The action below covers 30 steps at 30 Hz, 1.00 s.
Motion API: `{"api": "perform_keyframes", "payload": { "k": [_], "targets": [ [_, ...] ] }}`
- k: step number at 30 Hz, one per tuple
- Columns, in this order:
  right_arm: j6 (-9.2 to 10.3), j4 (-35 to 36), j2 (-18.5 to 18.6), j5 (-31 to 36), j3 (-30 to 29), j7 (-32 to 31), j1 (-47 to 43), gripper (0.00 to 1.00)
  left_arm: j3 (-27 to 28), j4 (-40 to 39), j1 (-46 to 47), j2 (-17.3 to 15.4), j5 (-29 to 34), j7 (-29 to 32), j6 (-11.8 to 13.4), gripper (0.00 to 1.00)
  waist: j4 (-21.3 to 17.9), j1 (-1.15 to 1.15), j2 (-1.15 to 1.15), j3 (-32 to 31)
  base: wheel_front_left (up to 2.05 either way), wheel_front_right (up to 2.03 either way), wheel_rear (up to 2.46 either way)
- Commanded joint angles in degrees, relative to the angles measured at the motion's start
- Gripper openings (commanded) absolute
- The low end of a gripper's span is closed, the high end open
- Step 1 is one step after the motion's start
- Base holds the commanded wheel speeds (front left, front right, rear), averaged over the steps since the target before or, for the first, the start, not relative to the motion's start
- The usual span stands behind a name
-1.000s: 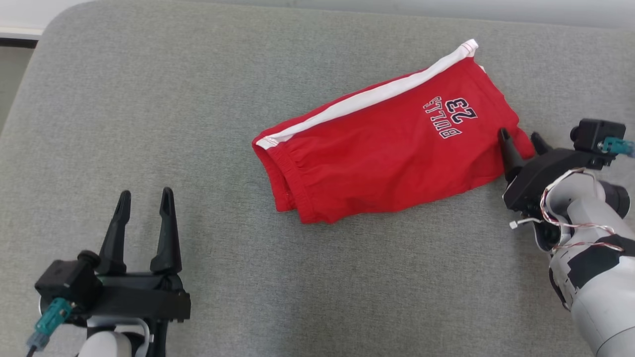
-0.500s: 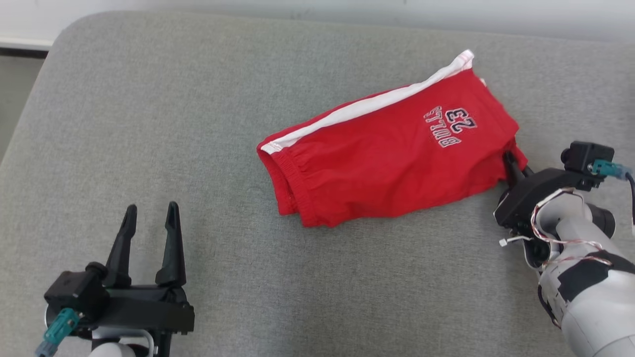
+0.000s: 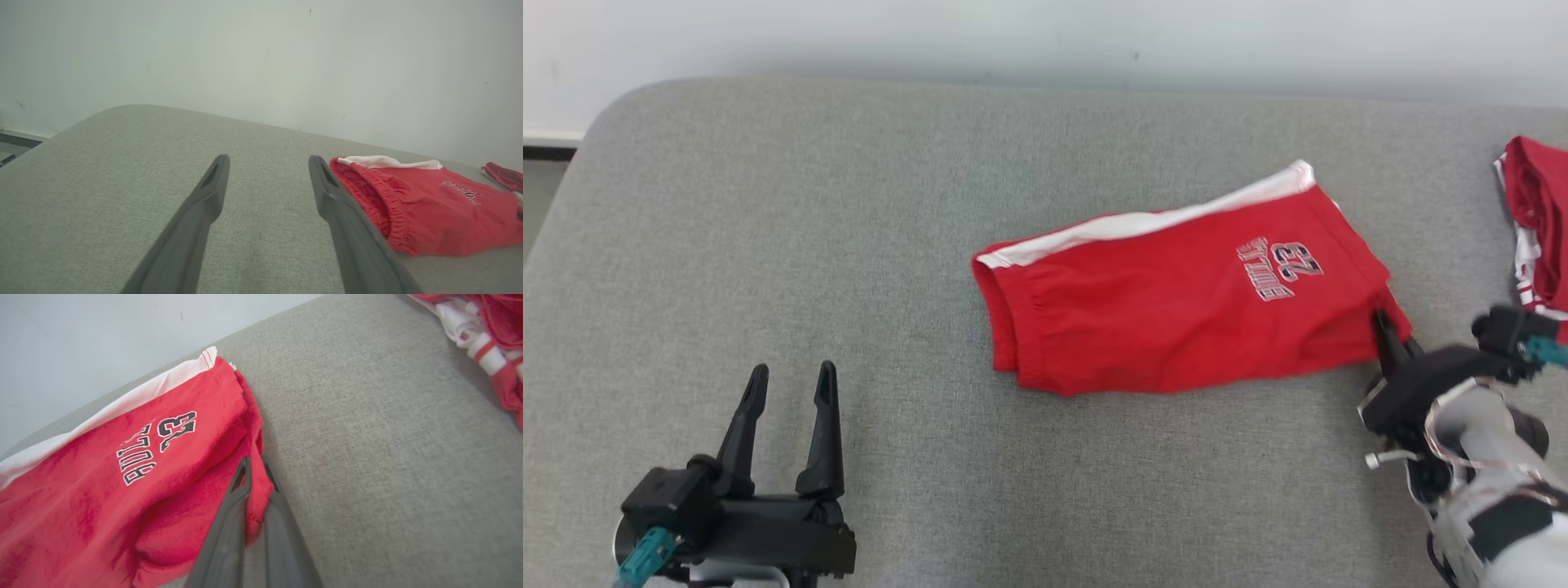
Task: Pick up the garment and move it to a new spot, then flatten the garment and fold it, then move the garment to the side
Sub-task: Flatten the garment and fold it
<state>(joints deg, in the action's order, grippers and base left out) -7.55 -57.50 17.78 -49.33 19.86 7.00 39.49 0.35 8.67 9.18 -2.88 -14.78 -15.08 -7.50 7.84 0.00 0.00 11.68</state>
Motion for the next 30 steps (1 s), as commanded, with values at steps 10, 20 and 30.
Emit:
{"api": "perform_keyframes", "payload": {
  "k": [10,20,30],
  "targets": [
    [0.17,5.17,4.71,-4.31,0.97,0.83,-11.15,0.00,0.98,-1.13,-4.03,-0.02,0.49,-0.06,0.08,1.00,-1.26,0.00,0.00,-3.17,0.00,0.00,0.00],
    [0.17,9.40,6.01,-0.62,3.10,4.36,-13.35,1.00,2.02,-1.55,-6.71,-0.02,0.53,-0.07,0.15,1.00,-3.16,0.00,0.00,-6.20,0.00,0.00,0.00],
    [0.17,8.03,8.34,4.75,4.15,-4.33,-4.47,1.00,1.71,-2.16,-5.84,-0.02,0.99,-0.06,0.23,1.00,-2.88,0.00,0.00,-5.43,0.00,0.00,0.00]
  ]
}}
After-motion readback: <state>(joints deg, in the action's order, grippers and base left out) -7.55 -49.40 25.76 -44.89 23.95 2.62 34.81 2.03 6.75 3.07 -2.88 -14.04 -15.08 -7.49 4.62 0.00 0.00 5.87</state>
